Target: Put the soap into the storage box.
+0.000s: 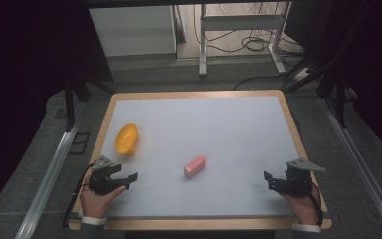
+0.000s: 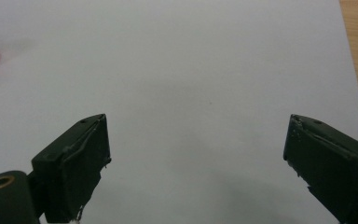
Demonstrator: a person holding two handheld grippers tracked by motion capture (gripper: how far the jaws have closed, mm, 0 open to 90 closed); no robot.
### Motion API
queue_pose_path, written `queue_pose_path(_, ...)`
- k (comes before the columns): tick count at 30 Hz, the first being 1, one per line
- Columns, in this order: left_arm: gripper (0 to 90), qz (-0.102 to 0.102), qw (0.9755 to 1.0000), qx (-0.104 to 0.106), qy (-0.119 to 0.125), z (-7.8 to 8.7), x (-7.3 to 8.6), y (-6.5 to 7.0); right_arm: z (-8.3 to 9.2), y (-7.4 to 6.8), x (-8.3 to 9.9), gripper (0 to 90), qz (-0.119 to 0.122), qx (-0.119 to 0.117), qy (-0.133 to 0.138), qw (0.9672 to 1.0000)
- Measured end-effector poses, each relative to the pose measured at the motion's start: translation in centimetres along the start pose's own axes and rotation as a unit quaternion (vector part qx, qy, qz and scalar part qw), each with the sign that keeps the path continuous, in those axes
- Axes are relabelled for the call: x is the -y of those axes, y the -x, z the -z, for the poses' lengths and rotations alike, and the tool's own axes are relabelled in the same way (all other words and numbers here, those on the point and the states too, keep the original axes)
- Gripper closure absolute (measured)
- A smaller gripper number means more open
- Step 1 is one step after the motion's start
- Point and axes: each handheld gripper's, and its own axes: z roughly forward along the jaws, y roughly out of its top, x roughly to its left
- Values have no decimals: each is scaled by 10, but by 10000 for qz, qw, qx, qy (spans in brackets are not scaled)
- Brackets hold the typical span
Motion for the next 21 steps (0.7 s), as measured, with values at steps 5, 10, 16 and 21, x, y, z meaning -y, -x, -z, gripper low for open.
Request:
queue_pose_path(5, 246, -1, 10000, 12, 37, 2, 0, 2, 2, 3, 0, 77, -2, 2, 27, 10000)
queue_pose_path(10, 239, -5, 9999, 132, 65, 3, -2, 1, 0, 1, 0, 78, 42, -7, 23, 10000)
queue_pose_path(16, 244, -108, 9997, 195, 53, 3, -8, 7, -1, -1, 1, 77, 56, -13, -4, 10000)
queue_pose_path(21, 248, -52, 9997, 212, 60, 4, -12, 10, -1, -1, 2, 78, 95, 19, -27, 9999)
